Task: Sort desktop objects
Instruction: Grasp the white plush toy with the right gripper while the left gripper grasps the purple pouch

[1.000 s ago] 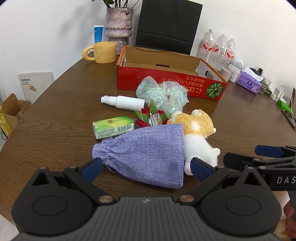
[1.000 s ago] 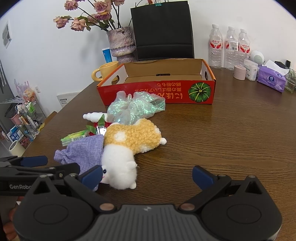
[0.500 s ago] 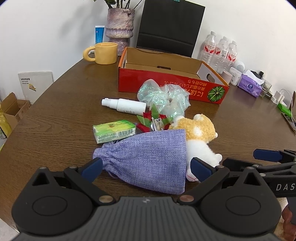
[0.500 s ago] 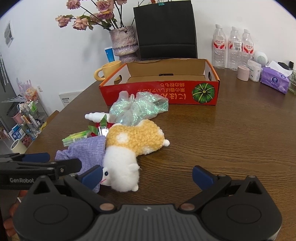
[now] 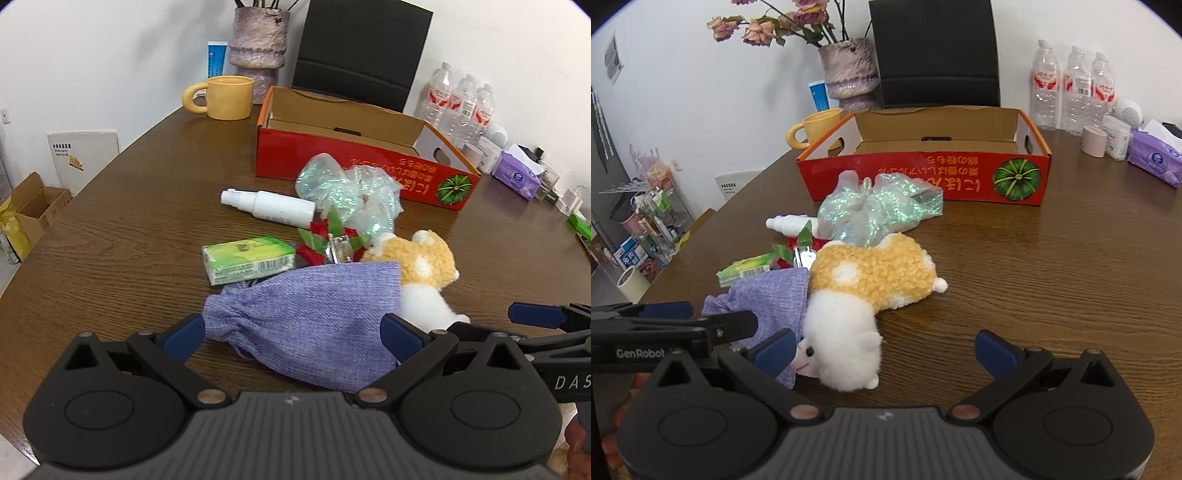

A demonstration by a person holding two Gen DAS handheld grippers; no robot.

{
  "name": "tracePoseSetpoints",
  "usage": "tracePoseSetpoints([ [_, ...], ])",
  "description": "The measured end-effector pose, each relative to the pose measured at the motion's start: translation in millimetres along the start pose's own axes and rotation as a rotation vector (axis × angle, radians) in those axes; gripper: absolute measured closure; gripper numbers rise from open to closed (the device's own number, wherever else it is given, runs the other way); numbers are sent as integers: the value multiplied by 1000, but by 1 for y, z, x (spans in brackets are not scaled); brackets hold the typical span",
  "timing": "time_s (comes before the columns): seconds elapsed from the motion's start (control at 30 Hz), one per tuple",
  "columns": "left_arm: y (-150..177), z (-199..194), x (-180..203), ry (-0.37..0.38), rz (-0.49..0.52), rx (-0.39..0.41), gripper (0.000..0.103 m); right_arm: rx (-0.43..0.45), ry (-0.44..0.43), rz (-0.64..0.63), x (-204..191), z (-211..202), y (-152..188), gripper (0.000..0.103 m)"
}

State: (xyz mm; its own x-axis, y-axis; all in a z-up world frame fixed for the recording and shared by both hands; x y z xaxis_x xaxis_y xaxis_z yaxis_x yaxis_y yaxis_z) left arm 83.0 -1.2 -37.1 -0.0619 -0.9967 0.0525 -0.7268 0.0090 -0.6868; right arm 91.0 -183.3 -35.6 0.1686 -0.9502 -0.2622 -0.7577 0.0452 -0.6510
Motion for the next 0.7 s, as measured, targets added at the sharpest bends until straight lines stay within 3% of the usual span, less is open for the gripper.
tracePoseSetpoints([
  [0.7, -1, 37, -23, -28, -38, -62, 0, -61, -30, -8, -8, 42, -9, 0],
])
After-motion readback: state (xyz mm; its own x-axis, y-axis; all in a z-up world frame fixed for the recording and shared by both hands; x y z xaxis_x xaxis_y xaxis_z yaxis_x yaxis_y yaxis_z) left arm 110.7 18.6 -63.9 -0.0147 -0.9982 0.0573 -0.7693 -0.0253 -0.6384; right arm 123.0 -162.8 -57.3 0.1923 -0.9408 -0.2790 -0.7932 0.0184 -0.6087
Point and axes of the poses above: each gripper's, at about its wrist camera, not at the fingertips, and z roughly the way its jaws point, x to its right, y to its underside, the point moved 6 cm from there along z, roughly the way its jaws point, and after that the axes turned 7 degrees about z, right-handed, at the moved point
